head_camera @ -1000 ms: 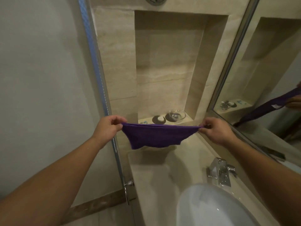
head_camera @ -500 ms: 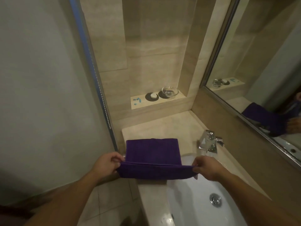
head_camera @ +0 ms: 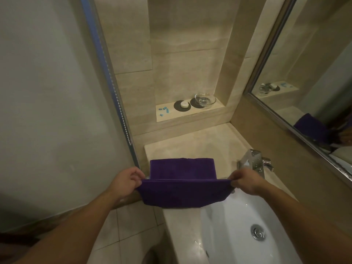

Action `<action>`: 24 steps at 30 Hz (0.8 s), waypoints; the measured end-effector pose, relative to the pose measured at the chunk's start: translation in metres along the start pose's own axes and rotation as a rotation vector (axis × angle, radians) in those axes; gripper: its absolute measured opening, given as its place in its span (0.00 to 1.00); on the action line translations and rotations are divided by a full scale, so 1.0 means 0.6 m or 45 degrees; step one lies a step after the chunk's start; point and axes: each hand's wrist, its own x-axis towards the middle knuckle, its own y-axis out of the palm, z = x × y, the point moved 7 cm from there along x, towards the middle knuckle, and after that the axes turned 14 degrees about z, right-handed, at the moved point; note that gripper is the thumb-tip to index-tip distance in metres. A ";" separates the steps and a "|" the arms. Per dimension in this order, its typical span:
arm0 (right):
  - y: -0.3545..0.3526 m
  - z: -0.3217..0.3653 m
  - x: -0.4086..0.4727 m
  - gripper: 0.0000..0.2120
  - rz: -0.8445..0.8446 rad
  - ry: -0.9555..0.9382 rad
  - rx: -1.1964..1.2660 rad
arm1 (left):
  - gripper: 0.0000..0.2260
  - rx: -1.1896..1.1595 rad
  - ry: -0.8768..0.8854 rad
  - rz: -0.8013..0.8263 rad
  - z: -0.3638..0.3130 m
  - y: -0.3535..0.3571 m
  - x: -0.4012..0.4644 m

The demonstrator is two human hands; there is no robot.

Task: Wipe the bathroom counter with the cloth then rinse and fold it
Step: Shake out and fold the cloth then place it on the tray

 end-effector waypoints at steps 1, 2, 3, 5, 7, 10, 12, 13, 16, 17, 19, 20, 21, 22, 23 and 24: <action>-0.006 0.001 0.011 0.10 -0.008 0.010 0.006 | 0.09 0.008 0.008 -0.011 -0.004 -0.005 0.011; -0.011 0.001 0.022 0.09 -0.018 0.022 0.005 | 0.09 0.011 0.012 -0.015 -0.006 -0.010 0.023; -0.016 0.000 0.032 0.09 -0.028 0.037 0.000 | 0.09 0.013 0.014 -0.016 -0.009 -0.014 0.034; -0.024 -0.002 0.054 0.09 -0.038 0.064 -0.010 | 0.10 0.016 0.008 -0.017 -0.012 -0.021 0.059; -0.033 -0.003 0.079 0.10 -0.037 0.084 -0.014 | 0.10 0.013 -0.003 -0.016 -0.013 -0.028 0.085; -0.047 -0.007 0.119 0.11 -0.023 0.137 -0.019 | 0.09 0.013 -0.017 -0.008 -0.010 -0.037 0.126; -0.057 -0.006 0.145 0.12 -0.013 0.161 -0.014 | 0.09 0.025 -0.038 0.004 -0.007 -0.042 0.152; -0.060 -0.005 0.158 0.13 -0.007 0.169 -0.007 | 0.09 0.035 -0.051 0.010 -0.005 -0.044 0.165; -0.068 0.000 0.192 0.12 -0.003 0.202 -0.027 | 0.11 0.055 -0.077 0.019 0.003 -0.051 0.199; -0.070 0.002 0.202 0.12 0.002 0.210 -0.038 | 0.12 0.059 -0.085 0.014 0.006 -0.054 0.207; -0.072 0.004 0.222 0.11 0.008 0.214 -0.038 | 0.12 0.059 -0.104 -0.008 0.014 -0.060 0.222; -0.073 0.006 0.229 0.11 0.012 0.216 -0.033 | 0.12 0.056 -0.113 -0.025 0.017 -0.062 0.226; -0.074 0.007 0.238 0.11 0.019 0.218 -0.029 | 0.11 0.058 -0.118 -0.031 0.020 -0.064 0.232; -0.074 0.006 0.248 0.11 0.026 0.221 -0.025 | 0.09 0.065 -0.119 -0.029 0.022 -0.063 0.239; -0.074 0.004 0.258 0.10 0.029 0.227 -0.016 | 0.08 0.071 -0.123 -0.027 0.024 -0.063 0.246; -0.073 0.001 0.268 0.10 0.030 0.238 -0.004 | 0.07 0.076 -0.131 -0.032 0.025 -0.061 0.252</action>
